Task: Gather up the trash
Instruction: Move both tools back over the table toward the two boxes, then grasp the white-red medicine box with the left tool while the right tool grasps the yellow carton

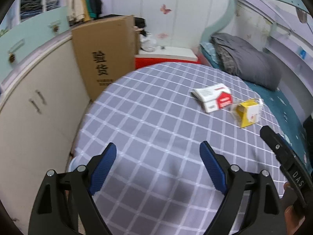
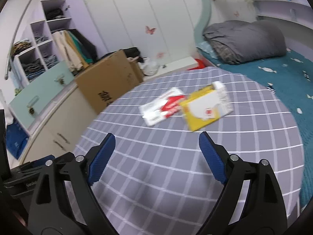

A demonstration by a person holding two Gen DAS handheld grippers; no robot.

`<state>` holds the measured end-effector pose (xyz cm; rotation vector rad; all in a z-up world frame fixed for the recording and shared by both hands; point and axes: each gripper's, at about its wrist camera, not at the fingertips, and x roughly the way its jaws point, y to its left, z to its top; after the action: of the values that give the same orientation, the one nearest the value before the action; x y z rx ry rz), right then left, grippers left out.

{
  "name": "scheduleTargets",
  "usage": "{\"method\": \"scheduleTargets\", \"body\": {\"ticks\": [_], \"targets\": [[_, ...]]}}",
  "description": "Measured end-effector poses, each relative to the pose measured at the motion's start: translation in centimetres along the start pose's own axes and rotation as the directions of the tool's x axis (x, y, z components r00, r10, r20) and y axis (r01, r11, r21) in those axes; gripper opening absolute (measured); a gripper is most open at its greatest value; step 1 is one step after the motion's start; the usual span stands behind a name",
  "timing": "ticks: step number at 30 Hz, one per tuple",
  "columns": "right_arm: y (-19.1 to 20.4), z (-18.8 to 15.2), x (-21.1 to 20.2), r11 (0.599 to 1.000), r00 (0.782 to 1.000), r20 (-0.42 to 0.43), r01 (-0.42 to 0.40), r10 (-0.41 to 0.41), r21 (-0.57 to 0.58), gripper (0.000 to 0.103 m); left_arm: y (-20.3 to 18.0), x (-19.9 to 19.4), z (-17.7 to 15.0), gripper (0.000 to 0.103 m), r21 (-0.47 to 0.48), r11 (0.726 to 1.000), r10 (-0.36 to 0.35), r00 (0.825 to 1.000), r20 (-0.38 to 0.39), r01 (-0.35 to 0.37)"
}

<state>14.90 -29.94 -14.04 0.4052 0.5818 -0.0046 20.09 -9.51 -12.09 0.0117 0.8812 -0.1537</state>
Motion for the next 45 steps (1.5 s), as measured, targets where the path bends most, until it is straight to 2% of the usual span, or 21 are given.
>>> {"method": "scheduleTargets", "body": {"ticks": [8, 10, 13, 21, 23, 26, 30, 33, 42, 45], "targets": [[-2.9, 1.1, 2.3, 0.992, 0.993, -0.067, 0.092, -0.098, -0.089, 0.096, -4.0, 3.3, 1.4, 0.085, 0.065, 0.997, -0.03, 0.999, -0.02, 0.031], [-3.3, 1.4, 3.5, 0.986, 0.986, -0.105, 0.114, -0.127, -0.118, 0.096, -4.5, 4.4, 1.7, 0.085, 0.061, 0.998, -0.031, 0.999, -0.034, 0.033], [-3.8, 1.9, 5.0, 0.977, 0.977, -0.12, 0.161, -0.178, -0.143, 0.097, -4.7, 5.6, 2.2, 0.085, 0.052, 0.998, -0.037, 0.998, -0.047, 0.039], [-3.3, 3.0, 8.7, 0.97, 0.967, -0.141, 0.189, -0.211, -0.154, 0.097, -4.3, 8.5, 3.6, 0.085, 0.007, 0.999, -0.048, 0.997, -0.068, 0.048], [-2.8, 3.1, 9.7, 0.96, 0.96, -0.139, 0.216, -0.242, -0.177, 0.097, -4.1, 9.1, 3.9, 0.085, -0.008, 0.998, -0.058, 0.996, -0.07, 0.058], [-2.8, 3.5, 10.9, 0.946, 0.945, -0.146, 0.265, -0.293, -0.184, 0.097, -4.4, 10.2, 4.3, 0.085, -0.026, 0.996, -0.092, 0.993, -0.077, 0.091], [-3.9, 4.2, 10.5, 0.94, 0.94, -0.116, 0.302, -0.321, -0.157, 0.096, -5.1, 12.2, 5.0, 0.085, -0.053, 0.985, -0.17, 0.981, -0.089, 0.165], [-4.7, 4.5, 10.5, 0.945, 0.941, -0.122, 0.297, -0.314, -0.138, 0.096, -5.7, 13.9, 5.7, 0.085, -0.076, 0.97, -0.238, 0.966, -0.097, 0.231], [-5.9, 5.1, 10.7, 0.954, 0.947, -0.133, 0.278, -0.292, -0.114, 0.085, -7.3, 16.0, 7.6, 0.085, -0.046, 0.966, -0.257, 0.964, -0.065, 0.255], [-5.9, 5.2, 10.8, 0.956, 0.949, -0.133, 0.272, -0.285, -0.109, 0.08, -7.6, 16.1, 7.9, 0.085, -0.039, 0.957, -0.288, 0.956, -0.057, 0.286]]}}
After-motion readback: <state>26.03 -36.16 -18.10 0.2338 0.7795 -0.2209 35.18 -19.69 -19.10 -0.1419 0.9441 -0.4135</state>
